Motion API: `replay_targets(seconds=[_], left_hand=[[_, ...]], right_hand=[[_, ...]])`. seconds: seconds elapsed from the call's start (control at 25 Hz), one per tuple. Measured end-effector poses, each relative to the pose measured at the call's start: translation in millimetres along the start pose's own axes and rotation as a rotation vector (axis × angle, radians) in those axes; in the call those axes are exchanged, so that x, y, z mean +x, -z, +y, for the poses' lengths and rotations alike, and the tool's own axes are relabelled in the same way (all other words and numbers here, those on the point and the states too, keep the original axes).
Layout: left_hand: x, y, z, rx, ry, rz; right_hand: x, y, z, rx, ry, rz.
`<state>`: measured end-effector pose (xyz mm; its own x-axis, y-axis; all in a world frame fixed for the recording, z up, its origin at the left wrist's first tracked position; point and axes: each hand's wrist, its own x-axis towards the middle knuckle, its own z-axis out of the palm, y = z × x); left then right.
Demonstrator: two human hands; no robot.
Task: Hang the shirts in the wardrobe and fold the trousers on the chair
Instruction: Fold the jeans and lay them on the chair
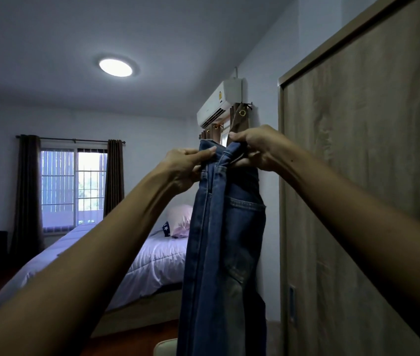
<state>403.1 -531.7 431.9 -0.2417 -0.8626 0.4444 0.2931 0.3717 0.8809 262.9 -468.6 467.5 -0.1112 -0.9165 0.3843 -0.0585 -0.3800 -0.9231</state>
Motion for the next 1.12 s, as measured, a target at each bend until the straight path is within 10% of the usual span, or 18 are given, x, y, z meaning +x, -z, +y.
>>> replay_targets(seconds=[0.68,0.92,1.12], left_hand=[[-5,-4,-9,0.274,-0.138,0.024],[-3,2,-9,0.225,-0.120,0.080],[-7,3,-3,0.092,-0.185,0.022]], right_hand=[[24,20,10,-0.193,0.002,-0.214],[43,50,46,-0.358,0.360,0.187],[32,63,81,0.128,-0.051,-0.349]])
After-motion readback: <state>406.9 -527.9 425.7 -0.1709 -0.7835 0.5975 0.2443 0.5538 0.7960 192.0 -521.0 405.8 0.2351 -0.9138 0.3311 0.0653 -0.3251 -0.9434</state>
